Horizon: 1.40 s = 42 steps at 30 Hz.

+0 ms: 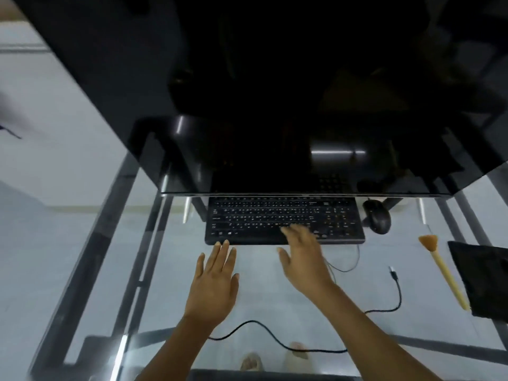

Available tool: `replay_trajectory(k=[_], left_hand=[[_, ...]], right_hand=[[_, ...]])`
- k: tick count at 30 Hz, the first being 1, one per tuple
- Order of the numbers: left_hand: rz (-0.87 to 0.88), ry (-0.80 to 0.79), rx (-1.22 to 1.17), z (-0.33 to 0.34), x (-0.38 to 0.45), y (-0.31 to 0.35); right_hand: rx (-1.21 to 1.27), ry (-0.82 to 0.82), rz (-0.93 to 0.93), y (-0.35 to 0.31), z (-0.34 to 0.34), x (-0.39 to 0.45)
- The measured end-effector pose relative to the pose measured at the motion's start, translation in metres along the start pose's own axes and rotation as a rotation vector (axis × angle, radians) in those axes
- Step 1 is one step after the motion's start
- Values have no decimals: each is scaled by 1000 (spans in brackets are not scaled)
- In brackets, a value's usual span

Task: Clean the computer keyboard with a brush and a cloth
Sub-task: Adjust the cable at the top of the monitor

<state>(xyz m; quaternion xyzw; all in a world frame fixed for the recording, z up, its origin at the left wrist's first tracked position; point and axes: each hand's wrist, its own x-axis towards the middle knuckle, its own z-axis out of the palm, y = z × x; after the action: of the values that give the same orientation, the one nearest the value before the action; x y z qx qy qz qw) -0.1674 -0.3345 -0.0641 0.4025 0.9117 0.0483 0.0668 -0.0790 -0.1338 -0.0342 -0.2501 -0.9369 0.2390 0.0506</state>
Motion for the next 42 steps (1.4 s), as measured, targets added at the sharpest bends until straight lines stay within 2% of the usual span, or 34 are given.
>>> replay_trajectory(k=[7, 10, 15, 17, 19, 23, 26, 29, 32, 35, 38, 42], left_hand=[[-125, 26, -2, -1, -46, -42], [-172, 3, -62, -1, -59, -50], [-181, 54, -209, -2, -63, -59], [-214, 60, -303, -6, -60, -56], [-294, 91, -473, -12, -53, -54], [-501, 151, -750, -34, -28, -51], [-564, 117, -857, -56, -5, -48], [-485, 96, -832, -84, 12, -42], [-277, 113, -795, -108, 21, -33], [-77, 34, -1011, -138, 30, -14], [27, 16, -1036, -168, 39, 11], [104, -19, -936, -209, 49, 43]], right_hand=[[-33, -282, -222, -93, 45, -21], [-70, -369, -248, -109, 59, -29], [-83, -435, -228, -127, 67, -35], [-45, -462, -195, -132, 69, -37], [76, -509, -85, -138, 68, -36], [521, -693, 197, -143, 55, -29], [650, -802, 217, -144, 37, -26], [651, -738, 180, -145, 8, -22], [519, -572, 85, -142, -29, -13], [428, -437, 14, -136, -73, 0], [358, -346, -62, -132, -120, 6], [354, -231, -101, -118, -178, 6]])
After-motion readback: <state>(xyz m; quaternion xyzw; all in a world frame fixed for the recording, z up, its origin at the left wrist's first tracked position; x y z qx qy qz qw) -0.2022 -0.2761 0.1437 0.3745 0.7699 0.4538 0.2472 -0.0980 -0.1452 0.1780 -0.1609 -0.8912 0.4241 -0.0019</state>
